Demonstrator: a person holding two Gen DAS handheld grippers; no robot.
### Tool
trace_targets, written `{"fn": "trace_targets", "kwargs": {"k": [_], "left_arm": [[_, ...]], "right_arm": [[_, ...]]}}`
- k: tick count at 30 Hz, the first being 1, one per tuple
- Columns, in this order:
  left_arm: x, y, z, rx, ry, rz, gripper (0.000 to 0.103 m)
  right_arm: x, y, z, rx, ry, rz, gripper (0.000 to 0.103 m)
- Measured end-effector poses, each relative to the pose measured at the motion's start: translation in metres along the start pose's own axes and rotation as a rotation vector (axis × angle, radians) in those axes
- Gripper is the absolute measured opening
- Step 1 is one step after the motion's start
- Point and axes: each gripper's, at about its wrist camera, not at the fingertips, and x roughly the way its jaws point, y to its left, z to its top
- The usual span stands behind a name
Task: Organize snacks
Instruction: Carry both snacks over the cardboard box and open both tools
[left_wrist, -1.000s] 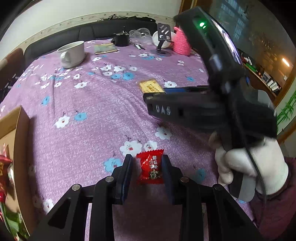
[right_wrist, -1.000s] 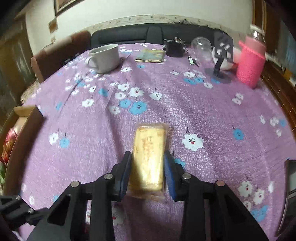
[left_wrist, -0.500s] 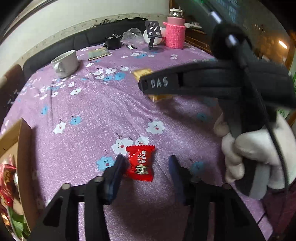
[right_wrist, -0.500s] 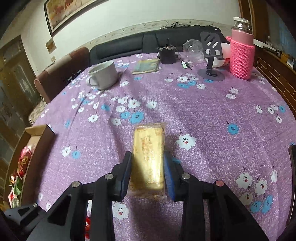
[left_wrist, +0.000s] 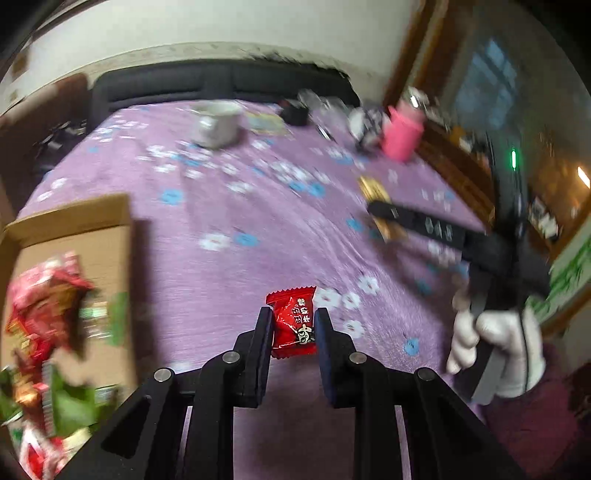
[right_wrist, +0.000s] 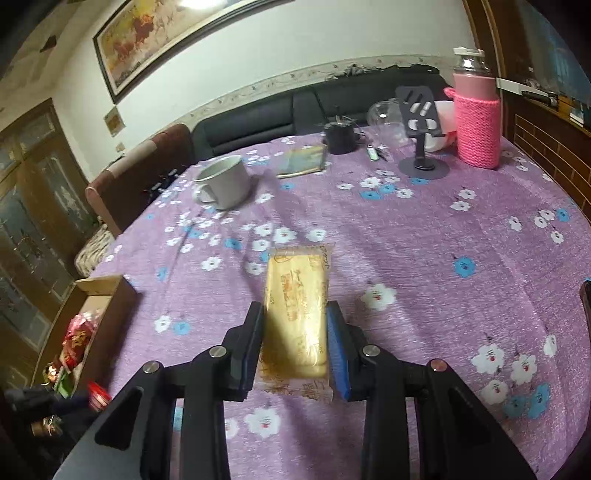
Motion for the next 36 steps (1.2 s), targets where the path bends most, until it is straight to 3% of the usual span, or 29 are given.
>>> {"fn": "trace_targets", "kwargs": {"k": [5, 11, 17, 21, 23, 25, 27, 36], "left_arm": [[-0.050, 0.060, -0.006, -0.128, -0.084, 0.046, 0.023], [-0.085, 0.127, -0.021, -0.256, -0.133, 0.143, 0.023], [-0.086, 0.175, -0.034, -0.350, -0.119, 0.219, 0.023], [-0.084, 0.191, -0.043, -0.376, -0.105, 0.250, 0.024], [-0.085, 0.199, -0.048, -0.391, -0.105, 0.246, 0.033], [-0.087, 0.201, -0.050, -0.400, -0.113, 0.225, 0.062], [-0.091, 0.199, -0.053, -0.396, -0.125, 0.213, 0.073], [-0.112, 0.185, -0.058, -0.375, -0.172, 0.175, 0.083]], "right_arm": [[-0.010, 0.026, -0.004, -0.057, -0.017, 0.053, 0.032], [-0.017, 0.088, -0.015, -0.149, 0.024, 0.149, 0.032], [0.000, 0.157, -0.018, -0.225, 0.113, 0.235, 0.033], [0.015, 0.197, -0.019, -0.287, 0.151, 0.246, 0.033], [0.026, 0.217, -0.018, -0.323, 0.171, 0.243, 0.033], [0.038, 0.232, -0.018, -0.350, 0.187, 0.232, 0.033], [0.052, 0.246, -0.017, -0.373, 0.208, 0.215, 0.033], [0.096, 0.274, -0.011, -0.413, 0.224, 0.175, 0.033]]}}
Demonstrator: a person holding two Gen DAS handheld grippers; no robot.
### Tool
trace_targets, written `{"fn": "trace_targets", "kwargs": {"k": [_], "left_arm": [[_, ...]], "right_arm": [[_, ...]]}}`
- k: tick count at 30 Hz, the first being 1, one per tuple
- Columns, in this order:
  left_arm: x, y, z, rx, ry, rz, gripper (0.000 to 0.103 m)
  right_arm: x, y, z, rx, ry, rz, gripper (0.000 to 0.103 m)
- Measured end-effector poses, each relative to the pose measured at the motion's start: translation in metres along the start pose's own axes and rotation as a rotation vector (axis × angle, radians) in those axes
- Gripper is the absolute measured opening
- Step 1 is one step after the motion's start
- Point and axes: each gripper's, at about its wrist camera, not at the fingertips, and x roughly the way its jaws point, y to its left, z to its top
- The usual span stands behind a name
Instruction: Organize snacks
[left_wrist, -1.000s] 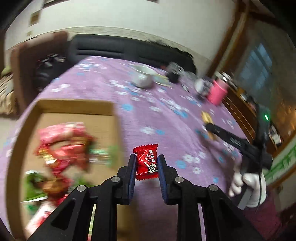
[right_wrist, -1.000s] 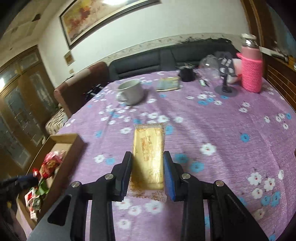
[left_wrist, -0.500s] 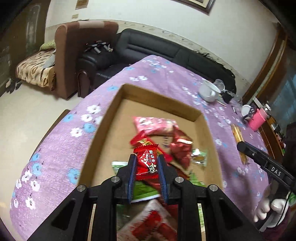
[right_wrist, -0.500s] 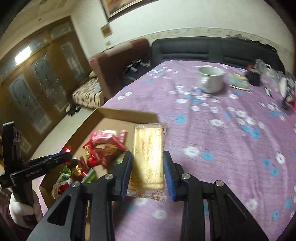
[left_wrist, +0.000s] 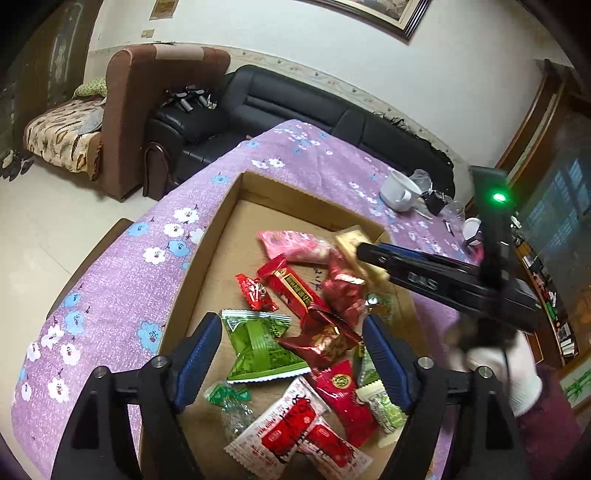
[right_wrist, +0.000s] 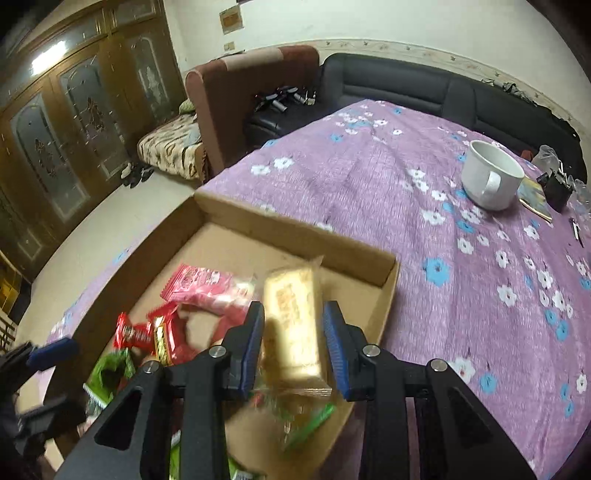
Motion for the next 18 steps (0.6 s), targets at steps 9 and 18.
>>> {"fn": "trace_targets", "kwargs": {"k": [9, 18], "left_arm": [[-0.022, -0.017, 0.000, 0.039, -0.076, 0.015, 0.085], [-0.085, -0.079, -0.011, 0.219, -0.376, 0.185, 0.103]], "right_arm": [[-0.065, -0.021, -0.023, 0.086, -0.117, 0.010, 0.044], [-0.137, -0.023, -0.086, 0.149, -0.218, 0.060, 0.048]]}}
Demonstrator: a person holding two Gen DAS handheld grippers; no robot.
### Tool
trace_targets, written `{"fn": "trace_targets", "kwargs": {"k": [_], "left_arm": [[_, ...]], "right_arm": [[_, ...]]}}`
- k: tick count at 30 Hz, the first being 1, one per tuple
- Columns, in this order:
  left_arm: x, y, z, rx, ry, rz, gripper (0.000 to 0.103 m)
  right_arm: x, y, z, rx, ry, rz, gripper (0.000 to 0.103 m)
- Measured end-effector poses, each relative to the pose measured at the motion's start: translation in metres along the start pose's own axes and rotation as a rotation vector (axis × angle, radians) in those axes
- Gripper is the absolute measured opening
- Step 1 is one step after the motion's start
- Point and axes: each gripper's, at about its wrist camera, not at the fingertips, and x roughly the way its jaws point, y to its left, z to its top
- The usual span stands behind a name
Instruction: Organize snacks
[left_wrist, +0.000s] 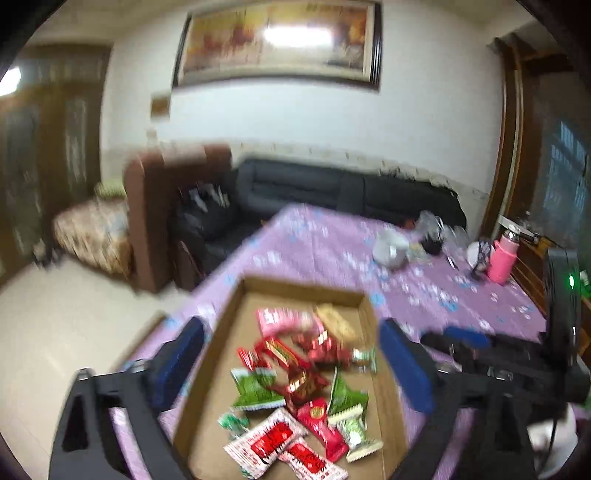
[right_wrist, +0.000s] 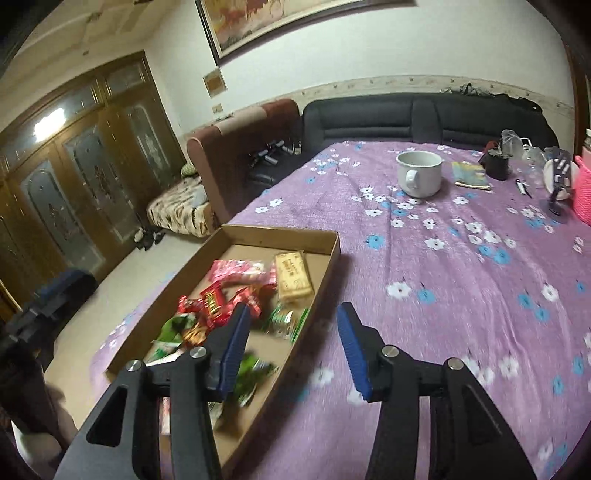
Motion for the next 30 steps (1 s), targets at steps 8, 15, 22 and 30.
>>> {"fn": "trace_targets", "kwargs": {"k": [8, 15, 22, 30], "left_arm": [[-0.040, -0.041, -0.001, 0.113, -0.061, 0.185, 0.103], [-0.033, -0.050, -0.011, 0.090, 0.067, 0.179, 0.102], [-0.026, -0.045, -0.021, 0.043, 0.143, 0.167, 0.102], [-0.011, -0.030, -0.030, 0.006, 0.200, 0.140, 0.102]], "right_arm": [[-0.067, 0.018, -0.018, -0.009, -0.112, 0.066, 0.060], [-0.085, 0.030, -0.039, -0.065, -0.116, 0.028, 0.067], [-0.075, 0.036, -0.056, -0.083, -0.072, -0.013, 0.069], [-0.058, 0.054, -0.065, -0.138, -0.018, -0.026, 0.073]]}}
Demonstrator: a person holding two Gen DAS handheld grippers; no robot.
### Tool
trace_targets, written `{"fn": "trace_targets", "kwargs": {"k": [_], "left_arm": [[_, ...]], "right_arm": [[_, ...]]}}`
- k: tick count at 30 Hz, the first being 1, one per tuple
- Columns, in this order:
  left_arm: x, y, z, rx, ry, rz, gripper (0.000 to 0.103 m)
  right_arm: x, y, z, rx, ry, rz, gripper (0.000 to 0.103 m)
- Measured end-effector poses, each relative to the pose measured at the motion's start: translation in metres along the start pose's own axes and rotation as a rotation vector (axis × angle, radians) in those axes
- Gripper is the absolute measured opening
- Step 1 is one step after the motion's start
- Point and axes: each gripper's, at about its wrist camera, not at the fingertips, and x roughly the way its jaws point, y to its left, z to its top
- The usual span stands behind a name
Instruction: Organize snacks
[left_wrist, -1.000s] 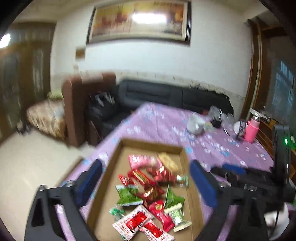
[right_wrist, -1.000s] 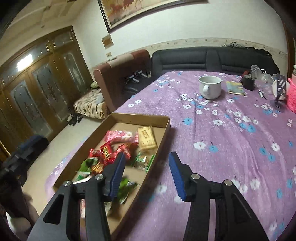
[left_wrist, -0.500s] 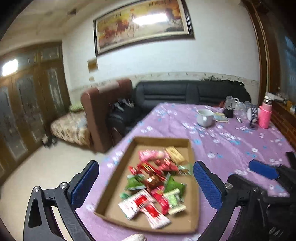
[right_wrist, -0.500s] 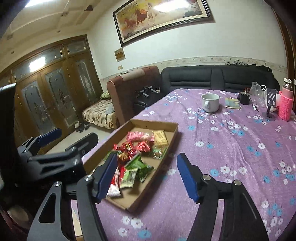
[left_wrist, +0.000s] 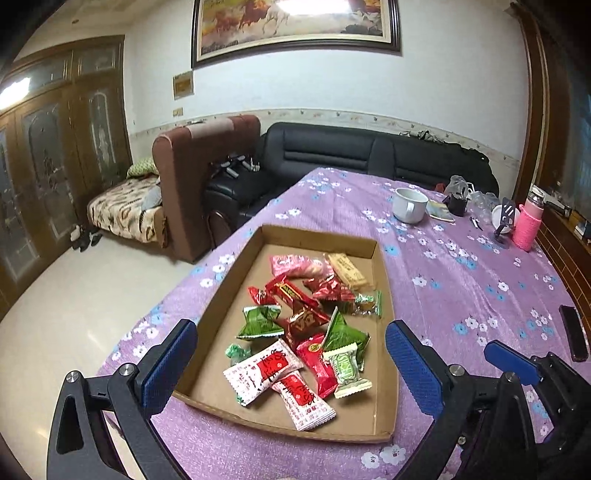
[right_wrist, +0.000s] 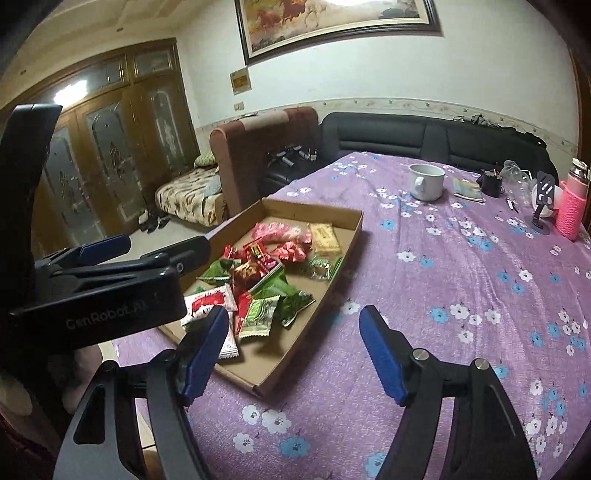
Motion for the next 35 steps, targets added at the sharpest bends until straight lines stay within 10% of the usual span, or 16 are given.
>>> {"fn": "trace_targets", "kwargs": {"k": [35], "left_arm": [[0.040, 0.026, -0.009, -0.069, 0.077, -0.048, 0.102]], "right_arm": [[0.046, 0.026, -0.007, -0.048, 0.109, 0.004, 0.073]]}}
